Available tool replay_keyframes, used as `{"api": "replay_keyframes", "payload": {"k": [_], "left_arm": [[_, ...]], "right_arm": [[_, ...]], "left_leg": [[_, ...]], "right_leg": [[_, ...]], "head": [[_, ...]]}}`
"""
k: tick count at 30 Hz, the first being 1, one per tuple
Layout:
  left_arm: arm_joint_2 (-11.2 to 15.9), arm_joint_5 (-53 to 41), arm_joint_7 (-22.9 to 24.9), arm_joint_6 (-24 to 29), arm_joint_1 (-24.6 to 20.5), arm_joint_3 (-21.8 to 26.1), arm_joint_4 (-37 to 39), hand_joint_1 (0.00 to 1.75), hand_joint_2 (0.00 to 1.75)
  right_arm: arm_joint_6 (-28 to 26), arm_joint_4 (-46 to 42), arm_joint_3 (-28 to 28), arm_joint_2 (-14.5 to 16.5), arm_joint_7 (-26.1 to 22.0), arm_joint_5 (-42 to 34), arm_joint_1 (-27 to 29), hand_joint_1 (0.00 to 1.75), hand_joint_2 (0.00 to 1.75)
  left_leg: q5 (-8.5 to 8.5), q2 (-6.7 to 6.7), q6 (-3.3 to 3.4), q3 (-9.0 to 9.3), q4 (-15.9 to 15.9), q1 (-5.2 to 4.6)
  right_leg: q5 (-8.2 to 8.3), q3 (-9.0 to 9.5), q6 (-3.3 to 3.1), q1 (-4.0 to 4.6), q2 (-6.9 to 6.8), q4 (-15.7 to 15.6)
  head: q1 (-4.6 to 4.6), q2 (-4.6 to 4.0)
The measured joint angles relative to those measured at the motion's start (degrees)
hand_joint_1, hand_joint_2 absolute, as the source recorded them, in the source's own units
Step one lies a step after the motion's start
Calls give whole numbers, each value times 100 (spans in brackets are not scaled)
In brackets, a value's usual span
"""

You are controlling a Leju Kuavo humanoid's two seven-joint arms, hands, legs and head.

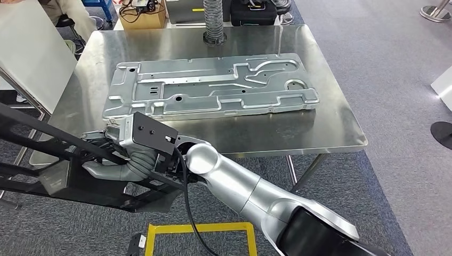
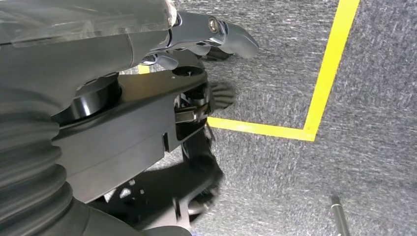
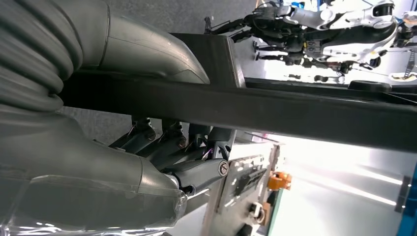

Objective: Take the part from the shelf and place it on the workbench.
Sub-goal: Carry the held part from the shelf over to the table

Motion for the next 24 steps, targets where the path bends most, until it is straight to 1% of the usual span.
{"api": "replay_keyframes", "payload": {"k": [1,2,4,6,7,8,10,11,12,13,14,15,16,17,18,19,21,22,23,24], "left_arm": [[-4,0,2,-3,-3,-1,0,0,175],[-8,0,5,-5,-6,-1,0,0,175],[-12,0,13,-9,-13,-1,-1,0,175],[-13,1,15,-17,-15,-1,-1,0,175],[-13,1,15,-23,-18,-1,-1,0,175],[-13,1,15,-30,-18,-1,-1,0,175],[-10,2,16,-44,-13,-1,-1,0,175],[-8,2,18,-56,-8,-1,-1,0,175],[-5,2,20,-68,-5,-1,-1,0,175],[-3,2,22,-83,-4,-1,-1,0,175],[-2,2,25,-94,-5,-1,-1,0,175],[-2,2,27,-102,-8,-1,-1,0,175],[-2,2,28,-110,-13,-1,-1,0,175],[-2,2,31,-116,-16,-1,-1,0,175],[-1,2,33,-122,-18,-1,-1,0,175],[0,2,36,-128,-18,-1,-1,0,175],[-1,1,43,-140,-18,-2,-1,0,175],[-2,1,46,-150,-23,-3,-1,0,175],[-5,1,52,-162,-30,-4,-1,0,175],[-7,1,60,-175,-37,-5,-1,0,175]], "right_arm": [[-5,1,-6,1,-2,28,-8,175,175],[-14,1,-16,1,-3,58,-15,175,175],[-36,1,-44,3,-6,111,-28,175,175],[-56,-4,-91,8,-5,154,-49,175,175],[-67,-6,-119,12,-5,177,-69,175,175],[-75,-8,-148,16,-5,206,-88,175,175],[-81,-8,-208,20,-5,288,-104,175,175],[-72,-8,-242,21,-2,344,-97,175,175],[-57,-8,-278,21,1,405,-86,175,175],[-35,-9,-319,21,4,466,-78,175,175],[-11,-18,-363,21,8,525,-75,175,175],[8,-31,-408,22,11,580,-73,175,175],[22,-44,-451,22,15,633,-74,175,175],[30,-61,-494,22,20,682,-71,175,175],[33,-73,-531,22,24,722,-66,175,175],[36,-82,-566,22,29,757,-62,175,175],[40,-109,-624,23,38,805,-54,175,175],[45,-127,-656,23,42,826,-56,175,175],[53,-147,-689,23,44,850,-58,175,175],[64,-163,-724,20,48,880,-55,175,175]], "left_leg": [[-23,-2,-24,15,9,-8],[-40,-2,-53,22,11,-15],[-58,4,-122,31,0,-16],[-118,12,-184,40,41,-2],[-206,15,-210,-9,181,1],[-349,17,-234,-128,452,7],[-684,18,-276,-542,1265,15],[-767,19,-290,-732,1587,19],[-731,19,-296,-829,1704,20],[-574,19,-292,-800,1565,20],[-333,20,-281,-656,1207,20],[-114,22,-261,-460,773,18],[35,22,-234,-280,390,6],[107,21,-202,-162,143,-8],[99,18,-170,-112,45,-23],[85,14,-141,-105,28,-38],[91,11,-78,-95,4,-14],[97,14,-48,-83,-18,0],[103,18,-22,-71,-39,15],[100,24,-5,-66,-43,13]], "right_leg": [[140,153,-30,12,0,-349],[197,241,-59,28,2,-554],[188,271,-110,54,15,-650],[189,323,-164,28,21,-702],[192,357,-189,10,16,-732],[189,388,-211,-4,10,-754],[170,411,-241,4,3,-754],[157,417,-248,7,5,-748],[142,424,-249,9,8,-738],[122,438,-244,9,12,-724],[95,460,-233,8,16,-709],[65,486,-218,8,19,-694],[38,503,-198,18,22,-677],[21,512,-173,28,23,-667],[11,512,-147,36,23,-665],[9,510,-119,42,22,-669],[-21,508,-56,43,16,-654],[-90,462,-23,40,12,-550],[-212,355,6,35,9,-327],[-371,183,28,21,6,14]], "head": [[-2,1],[-5,1],[-7,1],[-9,1],[-15,1],[-20,1],[-26,0],[-25,0],[-25,0],[-26,0],[-25,0],[-25,0],[-24,0],[-22,1],[-20,1],[-18,1],[-15,1],[-10,1],[-8,1],[-4,1]]}}
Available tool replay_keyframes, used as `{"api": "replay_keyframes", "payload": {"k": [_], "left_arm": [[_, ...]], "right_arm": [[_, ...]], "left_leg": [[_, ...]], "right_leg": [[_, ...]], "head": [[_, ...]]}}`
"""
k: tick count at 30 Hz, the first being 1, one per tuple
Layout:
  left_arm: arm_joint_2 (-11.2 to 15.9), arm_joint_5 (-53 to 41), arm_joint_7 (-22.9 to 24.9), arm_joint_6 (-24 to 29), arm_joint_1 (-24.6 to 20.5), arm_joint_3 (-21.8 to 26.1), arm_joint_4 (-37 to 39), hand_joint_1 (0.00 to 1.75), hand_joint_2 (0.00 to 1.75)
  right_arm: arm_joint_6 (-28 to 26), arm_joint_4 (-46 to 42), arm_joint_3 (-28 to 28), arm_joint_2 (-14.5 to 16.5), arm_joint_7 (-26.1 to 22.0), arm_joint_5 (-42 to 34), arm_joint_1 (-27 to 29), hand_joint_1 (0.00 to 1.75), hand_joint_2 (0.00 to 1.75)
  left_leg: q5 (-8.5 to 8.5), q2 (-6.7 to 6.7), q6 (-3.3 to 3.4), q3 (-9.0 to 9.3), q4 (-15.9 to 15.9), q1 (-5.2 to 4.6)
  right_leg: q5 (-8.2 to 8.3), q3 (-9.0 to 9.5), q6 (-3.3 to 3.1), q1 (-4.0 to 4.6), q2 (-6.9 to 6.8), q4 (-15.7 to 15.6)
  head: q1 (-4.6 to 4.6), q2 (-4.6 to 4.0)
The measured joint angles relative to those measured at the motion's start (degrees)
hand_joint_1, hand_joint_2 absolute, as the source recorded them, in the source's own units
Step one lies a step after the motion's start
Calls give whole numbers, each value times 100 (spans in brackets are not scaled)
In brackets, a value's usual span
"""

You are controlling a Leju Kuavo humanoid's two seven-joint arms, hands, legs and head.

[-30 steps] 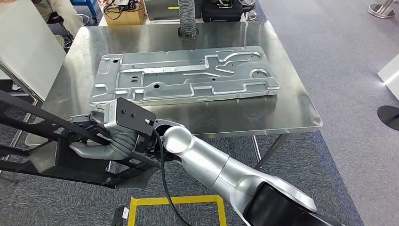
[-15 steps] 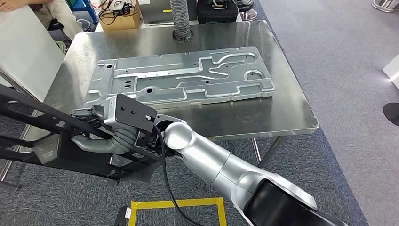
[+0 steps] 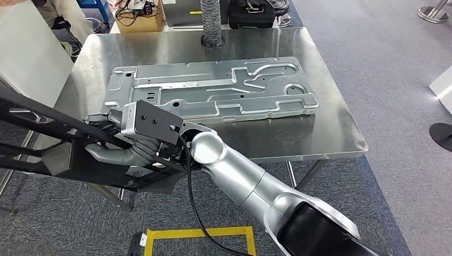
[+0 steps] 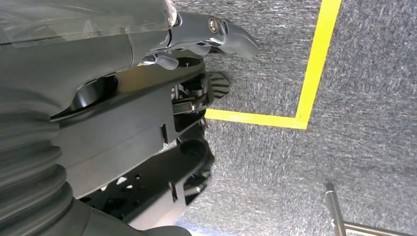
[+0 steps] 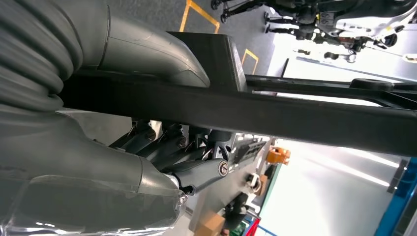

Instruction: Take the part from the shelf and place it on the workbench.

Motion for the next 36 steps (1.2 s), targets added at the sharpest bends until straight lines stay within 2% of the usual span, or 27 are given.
{"api": "replay_keyframes", "payload": {"k": [2,3,4,5,6,7,8,9,12,13,15,17,18,19,20,22,23,24,27,29,30,32,33,34,35,36], "left_arm": [[-1,-1,17,-17,-7,-2,0,0,175],[-1,-2,22,-20,-7,-2,0,0,175],[-1,-3,25,-21,-8,-2,0,0,175],[-3,-4,27,-21,-10,-3,0,0,175],[-7,-5,29,-21,-13,-3,0,0,175],[-12,-5,31,-21,-18,-4,0,0,175],[-17,-5,34,-21,-24,-4,0,0,175],[-21,-4,36,-21,-30,-4,0,0,175],[-27,-1,36,-21,-47,-4,0,0,175],[-28,1,33,-21,-52,-4,0,0,175],[-30,2,28,-22,-57,-4,0,0,175],[-28,2,27,-22,-49,-3,0,0,175],[-26,2,27,-22,-43,-3,0,0,175],[-23,2,27,-22,-39,-2,0,0,175],[-22,2,27,-22,-37,-2,0,0,175],[-21,2,26,-23,-42,-2,0,0,175],[-21,2,26,-23,-49,-2,0,0,175],[-21,2,26,-23,-53,-2,0,0,175],[-25,2,27,-23,-56,-3,0,0,175],[-38,2,27,-24,-66,-4,0,0,175],[-45,2,27,-25,-72,-4,0,0,175],[-49,2,27,-27,-73,-4,0,0,175],[-49,2,27,-27,-69,-3,0,0,175],[-48,2,27,-27,-66,-3,0,0,175],[-48,2,27,-27,-65,-3,0,0,175],[-49,2,27,-27,-65,-3,0,0,175]], "right_arm": [[25,-14,-61,-10,16,65,29,175,175],[33,-16,-85,-15,26,99,50,175,175],[39,-19,-106,-18,34,134,69,175,175],[41,-25,-127,-19,39,172,80,175,175],[43,-37,-148,-19,42,205,85,175,175],[48,-51,-168,-18,42,234,84,175,175],[53,-65,-185,-16,42,257,85,175,175],[57,-76,-199,-14,42,277,90,175,175],[65,-101,-235,-10,49,315,108,175,175],[69,-113,-244,-7,51,320,107,175,175],[77,-131,-254,2,54,323,105,175,175],[89,-132,-256,5,60,324,125,175,175],[96,-131,-256,4,63,325,142,175,175],[103,-131,-256,4,66,326,156,175,175],[112,-131,-258,5,66,327,163,175,175],[126,-131,-265,5,66,336,164,175,175],[132,-130,-271,4,66,344,163,175,175],[133,-129,-278,4,66,356,163,175,175],[135,-133,-296,7,64,393,167,175,175],[137,-143,-311,12,61,410,159,175,175],[137,-146,-319,14,57,415,159,175,175],[138,-146,-331,3,52,420,177,175,175],[138,-145,-334,-5,52,423,194,175,175],[138,-145,-335,-12,52,427,208,175,175],[138,-145,-337,-15,53,429,215,175,175],[138,-146,-337,-15,52,431,216,175,175]], "left_leg": [[-14,4,23,2,5,-5],[-24,2,28,6,10,-6],[-36,-2,27,15,17,-7],[-52,-8,20,31,26,-7],[-73,-14,8,50,33,-7],[-96,-19,-13,65,44,-18],[-115,-21,-37,74,49,-28],[-130,-21,-67,79,49,-35],[-165,-12,-168,106,42,-29],[-225,-8,-196,83,122,-25],[-496,-4,-243,-153,641,-13],[-803,-4,-277,-580,1443,-5],[-839,-4,-286,-736,1687,-3],[-758,-4,-285,-789,1714,-3],[-563,-4,-275,-717,1492,-3],[-114,-3,-227,-355,674,-11],[10,-4,-195,-198,330,-24],[55,-5,-164,-108,130,-39],[38,-8,-75,-65,22,-46],[49,-3,-13,-22,-30,-14],[50,1,11,-5,-47,-4],[36,4,37,0,-44,-9],[26,3,41,3,-36,-10],[12,-1,41,7,-25,-11],[-5,-7,35,18,-12,-11],[-28,-13,25,38,1,-11]], "right_leg": [[-276,-425,21,-17,-2,775],[-288,-558,22,-22,-3,974],[-184,-579,15,-25,-3,944],[16,-483,2,-26,-4,680],[259,-305,-22,-24,-5,260],[434,-124,-47,-11,-6,-148],[541,8,-74,0,-7,-447],[574,80,-99,13,-3,-612],[553,124,-179,16,14,-687],[555,151,-209,1,12,-713],[550,204,-256,-24,3,-753],[528,219,-284,-16,1,-747],[513,225,-289,-11,3,-739],[495,235,-289,-8,8,-727],[472,256,-283,-7,14,-716],[420,313,-258,3,22,-701],[401,326,-237,13,25,-694],[391,327,-212,21,27,-693],[375,325,-121,26,25,-703],[229,246,-61,26,17,-491],[79,108,-36,18,12,-198],[-255,-334,2,-2,7,630],[-326,-521,15,-13,6,943],[-281,-609,20,-21,4,1043],[-121,-571,16,-28,1,893],[118,-417,2,-31,-2,522]], "head": [[3,-1],[3,-1],[3,-1],[3,-1],[4,-1],[3,-1],[0,0],[-1,0],[-2,0],[-8,0],[-20,-1],[-25,-1],[-26,-1],[-26,-1],[-26,-1],[-23,-1],[-23,0],[-21,0],[-19,0],[-5,0],[2,0],[15,1],[15,0],[16,0],[16,0],[16,-1]]}}
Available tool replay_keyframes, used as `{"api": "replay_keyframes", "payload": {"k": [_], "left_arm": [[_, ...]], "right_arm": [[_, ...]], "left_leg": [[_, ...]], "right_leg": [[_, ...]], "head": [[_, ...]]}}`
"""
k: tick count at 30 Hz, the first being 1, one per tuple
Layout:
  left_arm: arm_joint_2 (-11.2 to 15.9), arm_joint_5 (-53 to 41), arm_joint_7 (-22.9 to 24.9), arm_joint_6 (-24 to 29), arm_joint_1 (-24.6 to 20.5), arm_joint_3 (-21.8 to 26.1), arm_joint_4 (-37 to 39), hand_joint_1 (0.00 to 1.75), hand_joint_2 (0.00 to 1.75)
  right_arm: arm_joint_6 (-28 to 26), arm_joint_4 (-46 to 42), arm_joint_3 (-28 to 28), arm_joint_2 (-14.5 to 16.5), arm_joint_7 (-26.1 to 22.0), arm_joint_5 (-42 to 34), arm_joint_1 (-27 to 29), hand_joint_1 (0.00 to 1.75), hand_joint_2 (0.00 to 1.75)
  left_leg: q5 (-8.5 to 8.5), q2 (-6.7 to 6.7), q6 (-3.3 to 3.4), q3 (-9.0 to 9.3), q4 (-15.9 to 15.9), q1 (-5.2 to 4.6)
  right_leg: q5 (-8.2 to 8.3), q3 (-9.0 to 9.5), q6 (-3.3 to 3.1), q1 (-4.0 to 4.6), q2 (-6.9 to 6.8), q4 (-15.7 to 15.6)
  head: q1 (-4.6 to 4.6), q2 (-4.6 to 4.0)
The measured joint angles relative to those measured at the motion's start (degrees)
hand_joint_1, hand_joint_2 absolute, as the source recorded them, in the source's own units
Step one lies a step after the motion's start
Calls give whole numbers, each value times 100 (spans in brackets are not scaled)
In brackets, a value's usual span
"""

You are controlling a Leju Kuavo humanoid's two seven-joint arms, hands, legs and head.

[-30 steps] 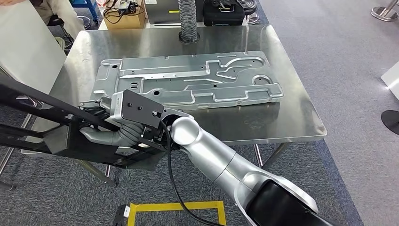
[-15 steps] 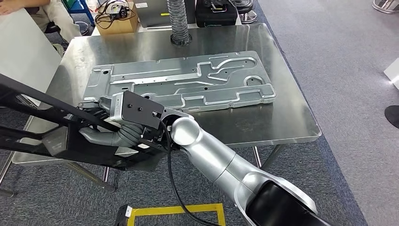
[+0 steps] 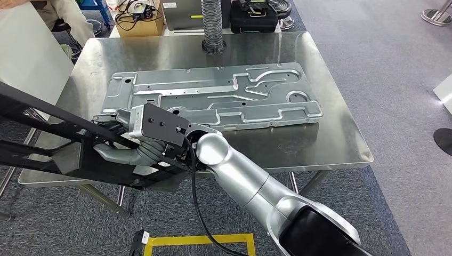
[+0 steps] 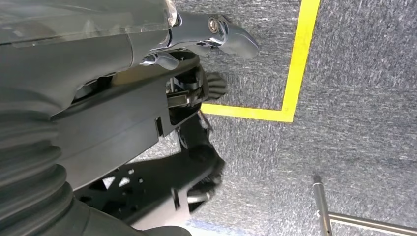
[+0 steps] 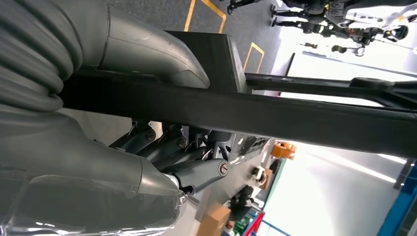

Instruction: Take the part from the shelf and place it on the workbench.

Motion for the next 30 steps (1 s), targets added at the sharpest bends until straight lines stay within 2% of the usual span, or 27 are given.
{"api": "replay_keyframes", "payload": {"k": [2,3,5,7,8,9,11,12,13,14,15,16,17,18,19,21,23,24,25,27,28,29,30], "left_arm": [[-5,0,0,1,0,0,1,0,175],[-7,0,0,1,-1,1,1,0,175],[-10,2,0,1,-2,1,0,0,175],[-10,10,-1,0,-1,1,0,0,175],[-10,16,-1,0,-1,1,0,0,175],[-10,25,-2,0,-1,1,0,0,175],[-8,40,-2,0,8,1,0,0,175],[-5,48,-2,0,17,2,0,0,175],[-2,51,-2,0,26,2,0,0,175],[1,54,-3,0,33,3,0,0,175],[3,55,-3,0,36,3,0,0,175],[3,55,-4,0,36,3,0,0,175],[3,55,-4,0,34,3,0,0,175],[3,55,-4,0,32,3,0,0,175],[3,55,-4,0,34,4,0,0,175],[3,55,-4,0,42,6,0,0,175],[1,55,-4,0,43,7,0,0,175],[-1,55,-4,0,38,7,0,0,175],[-1,55,-4,0,36,7,0,0,175],[0,55,-4,0,39,8,0,0,175],[1,55,-4,0,42,9,0,0,175],[1,55,-4,0,44,9,0,0,175],[1,55,-4,0,45,9,0,0,175]], "right_arm": [[2,-1,0,2,-1,1,-3,175,175],[4,-1,0,2,-1,1,-4,175,175],[7,-1,0,3,-2,0,-5,175,175],[10,-9,0,8,-2,-1,-6,175,175],[11,-13,0,13,-3,-4,-9,175,175],[12,-18,0,18,-6,-8,-11,175,175],[14,-17,0,23,-12,-17,-5,175,175],[14,-17,1,24,-13,-20,3,175,175],[15,-16,1,23,-13,-22,12,175,175],[15,-15,2,23,-13,-24,17,175,175],[15,-16,2,24,-13,-26,19,175,175],[15,-16,2,24,-13,-27,19,175,175],[15,-16,2,24,-13,-28,18,175,175],[14,-16,2,25,-13,-28,15,175,175],[14,-16,2,25,-13,-29,14,175,175],[13,-16,2,27,-13,-31,12,175,175],[13,-21,2,31,-15,-32,6,175,175],[13,-24,2,33,-16,-33,1,175,175],[13,-26,2,33,-17,-34,1,175,175],[13,-23,2,21,-19,-36,14,175,175],[13,-20,2,13,-18,-35,23,175,175],[13,-17,2,7,-18,-35,30,175,175],[13,-16,2,4,-18,-36,32,175,175]], "left_leg": [[-48,-8,-39,33,22,-10],[-68,-8,-67,39,28,-19],[-92,-4,-132,42,24,-25],[-136,4,-198,43,56,-8],[-216,6,-227,-5,181,-2],[-352,8,-253,-116,428,4],[-705,9,-294,-514,1220,13],[-810,9,-306,-713,1569,16],[-803,9,-312,-830,1738,16],[-669,9,-310,-825,1656,16],[-444,10,-300,-702,1344,16],[-202,15,-283,-509,897,16],[-36,18,-260,-320,494,4],[56,17,-227,-188,216,-9],[72,15,-195,-123,79,-23],[53,2,-121,-110,55,-30],[58,3,-52,-90,26,-7],[61,6,-21,-78,12,5],[57,10,1,-73,8,5],[42,13,28,-72,13,-4],[34,10,32,-68,17,-8],[23,4,32,-59,22,-10],[9,-3,27,-43,28,-13]], "right_leg": [[372,367,-52,16,-6,-831],[451,477,-79,28,-5,-1083],[446,518,-130,58,4,-1195],[450,554,-193,42,10,-1235],[453,579,-222,28,7,-1259],[453,604,-246,14,2,-1280],[434,620,-276,18,-4,-1277],[422,624,-282,21,-3,-1270],[405,632,-283,23,0,-1260],[383,649,-278,22,5,-1249],[356,676,-268,20,9,-1238],[326,710,-252,20,12,-1229],[300,735,-231,30,15,-1220],[284,748,-205,40,17,-1217],[274,753,-178,48,18,-1219],[266,756,-117,56,17,-1230],[175,717,-53,49,10,-1111],[48,617,-24,44,5,-890],[-127,443,-2,32,2,-534],[-444,-3,26,17,-1,298],[-473,-150,30,13,-2,531],[-380,-184,24,11,-2,529],[-183,-92,8,12,-2,274]], "head": [[-2,1],[-3,1],[-6,1],[-6,1],[-8,1],[-10,1],[-11,0],[-10,0],[-10,0],[-11,0],[-11,0],[-11,0],[-9,0],[-8,1],[-6,1],[-3,1],[4,1],[12,1],[19,1],[29,1],[29,1],[30,0],[30,0]]}}
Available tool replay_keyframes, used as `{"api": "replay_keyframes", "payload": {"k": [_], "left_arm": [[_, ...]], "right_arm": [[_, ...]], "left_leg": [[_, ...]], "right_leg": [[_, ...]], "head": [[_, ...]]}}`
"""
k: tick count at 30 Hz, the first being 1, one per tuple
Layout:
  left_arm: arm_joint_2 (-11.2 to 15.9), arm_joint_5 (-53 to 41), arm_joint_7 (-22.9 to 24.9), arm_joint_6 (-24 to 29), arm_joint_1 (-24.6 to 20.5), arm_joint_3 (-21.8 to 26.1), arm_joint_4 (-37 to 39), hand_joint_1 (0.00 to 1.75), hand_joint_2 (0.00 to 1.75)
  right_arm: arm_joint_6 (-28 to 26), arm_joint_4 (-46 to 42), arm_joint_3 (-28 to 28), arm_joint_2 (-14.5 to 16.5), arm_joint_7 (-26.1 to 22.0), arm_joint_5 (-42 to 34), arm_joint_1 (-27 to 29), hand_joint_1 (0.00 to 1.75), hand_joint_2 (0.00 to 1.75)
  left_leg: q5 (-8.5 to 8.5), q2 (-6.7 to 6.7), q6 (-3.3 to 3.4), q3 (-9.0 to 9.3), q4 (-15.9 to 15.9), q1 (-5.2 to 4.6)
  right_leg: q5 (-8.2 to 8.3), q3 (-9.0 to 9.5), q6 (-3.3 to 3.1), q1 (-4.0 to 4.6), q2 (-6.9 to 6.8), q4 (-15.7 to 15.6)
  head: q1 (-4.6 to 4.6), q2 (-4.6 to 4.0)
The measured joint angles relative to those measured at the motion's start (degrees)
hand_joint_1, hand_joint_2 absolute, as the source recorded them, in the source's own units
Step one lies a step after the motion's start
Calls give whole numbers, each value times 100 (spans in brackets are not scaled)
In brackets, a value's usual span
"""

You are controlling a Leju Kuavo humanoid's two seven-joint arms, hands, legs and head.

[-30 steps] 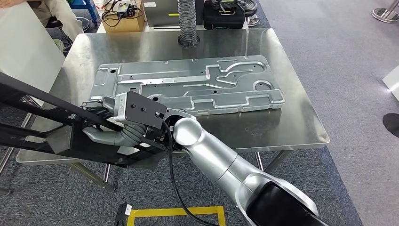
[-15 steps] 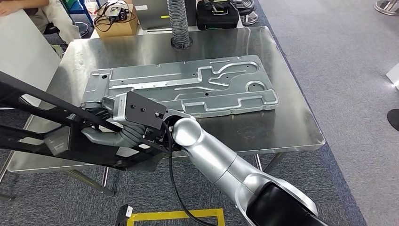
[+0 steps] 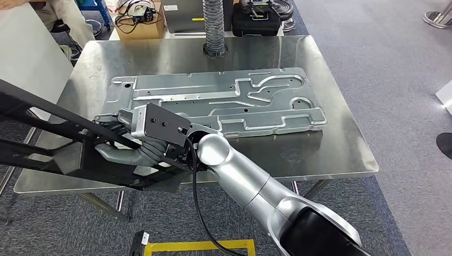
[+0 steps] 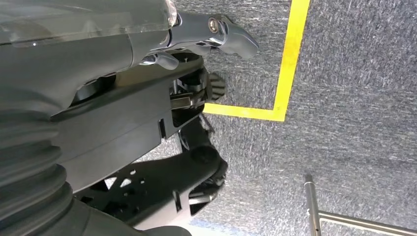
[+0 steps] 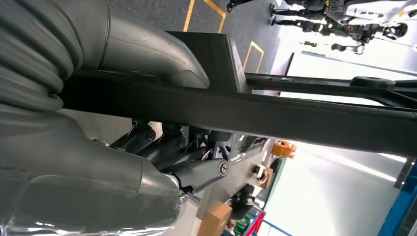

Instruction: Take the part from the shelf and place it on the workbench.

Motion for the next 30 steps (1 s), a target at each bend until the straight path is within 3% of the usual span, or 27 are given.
{"api": "replay_keyframes", "payload": {"k": [2,4,7,9,12,13,14,15,17,19,22,24,25,27,28,29,30], "left_arm": [[-4,0,0,0,1,0,1,0,175],[-9,0,0,1,-1,1,1,0,175],[-11,1,-1,2,-5,2,0,0,175],[-11,3,-2,2,-9,2,0,0,175],[-8,4,-2,0,2,2,0,0,175],[-4,4,-2,0,11,2,0,0,175],[-1,4,-2,0,18,2,0,0,175],[2,4,-1,0,22,2,0,0,175],[3,4,-1,0,22,2,1,0,175],[3,4,-1,0,17,2,2,0,175],[2,4,-1,0,24,4,1,0,175],[-1,4,-1,0,21,4,1,0,175],[-2,5,-2,0,18,4,1,0,175],[-1,10,-3,0,18,4,0,0,175],[0,13,-4,0,21,4,0,0,175],[1,15,-5,0,25,4,0,0,175],[1,15,-6,-1,27,4,0,0,175]], "right_arm": [[0,-1,0,-1,-1,-1,-6,175,175],[0,-1,0,1,-1,-3,-12,175,175],[0,-2,0,4,-1,-6,-16,175,175],[-1,-3,1,11,-3,-12,-28,175,175],[-5,5,9,19,-11,-33,-36,175,175],[-7,12,14,19,-12,-38,-34,175,175],[-8,16,19,19,-12,-42,-32,175,175],[-9,20,22,19,-12,-45,-31,175,175],[-12,22,24,20,-13,-50,-33,175,175],[-15,24,25,21,-14,-54,-39,175,175],[-16,24,26,24,-15,-56,-45,175,175],[-17,22,26,28,-21,-59,-54,175,175],[-20,21,26,30,-25,-61,-58,175,175],[-23,24,26,21,-31,-62,-55,175,175],[-25,26,26,13,-32,-62,-48,175,175],[-26,29,26,6,-32,-62,-41,175,175],[-29,31,26,2,-32,-62,-37,175,175]], "left_leg": [[-38,-10,-27,45,9,-16],[-74,-11,-76,70,13,-33],[-108,1,-171,84,11,-27],[-259,8,-231,-10,251,-18],[-752,10,-306,-569,1361,3],[-812,10,-322,-736,1639,11],[-754,11,-331,-804,1705,17],[-576,12,-335,-744,1515,24],[-125,24,-324,-371,691,35],[66,26,-265,-105,118,19],[53,11,-149,-82,30,3],[58,11,-77,-63,6,22],[57,14,-47,-53,-4,30],[42,18,-11,-50,-2,22],[34,17,-3,-47,-1,19],[25,13,-1,-39,1,16],[13,6,-5,-23,2,15]], "right_leg": [[442,386,-62,19,-2,-871],[621,628,-114,44,-5,-1410],[614,665,-183,46,5,-1498],[626,714,-236,17,-1,-1552],[605,750,-278,8,-11,-1565],[592,756,-280,8,-10,-1559],[575,767,-276,6,-6,-1551],[552,788,-267,2,-1,-1540],[491,850,-232,2,6,-1515],[448,871,-179,23,11,-1494],[429,860,-88,32,6,-1494],[301,782,-23,18,0,-1301],[156,653,5,10,-2,-1031],[-196,225,42,-4,-3,-204],[-292,23,51,-8,-3,145],[-274,-88,51,-11,-3,298],[-131,-70,41,-12,-3,187]], "head": [[-1,0],[-5,0],[-5,1],[-8,1],[-10,0],[-10,0],[-10,0],[-11,0],[-10,0],[-8,1],[2,1],[13,1],[18,1],[27,0],[26,1],[27,1],[27,1]]}}
